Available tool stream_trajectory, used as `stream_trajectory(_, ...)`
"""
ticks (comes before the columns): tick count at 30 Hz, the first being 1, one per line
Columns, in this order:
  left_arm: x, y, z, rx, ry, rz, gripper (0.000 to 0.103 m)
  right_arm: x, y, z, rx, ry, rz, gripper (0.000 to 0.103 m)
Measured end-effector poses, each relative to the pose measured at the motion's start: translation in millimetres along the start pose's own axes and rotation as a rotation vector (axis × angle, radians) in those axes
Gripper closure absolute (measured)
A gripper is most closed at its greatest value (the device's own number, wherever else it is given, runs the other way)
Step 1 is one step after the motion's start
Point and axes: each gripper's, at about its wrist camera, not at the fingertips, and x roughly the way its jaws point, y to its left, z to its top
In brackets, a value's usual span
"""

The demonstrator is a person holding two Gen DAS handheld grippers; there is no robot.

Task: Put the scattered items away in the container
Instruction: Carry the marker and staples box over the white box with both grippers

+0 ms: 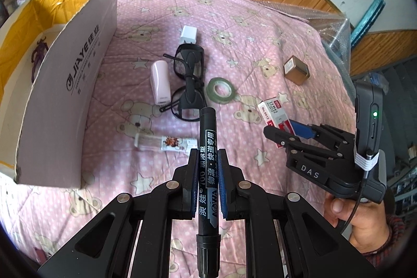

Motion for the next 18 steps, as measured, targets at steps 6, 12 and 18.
stream_trajectory(6, -12.0, 6.0, -14.9, -0.014, -0.016, -0.022, 0.09, -6.6, 17.9, -15.0, -0.007, 0.008, 0.021, 0.064)
stream_trajectory(12, -22.7, 13.0, -25.8, -0.024, -0.035, -0.035, 0.09, -13.6, 42.8, -32.3, -0.039, 0.016, 0.039, 0.064)
stream_trajectory(18, -35.6, 20.1, -34.4, -0.025, -0.062, -0.043, 0.09, -25.5, 66.5, -44.4, -0.054, 0.008, 0.075, 0.064)
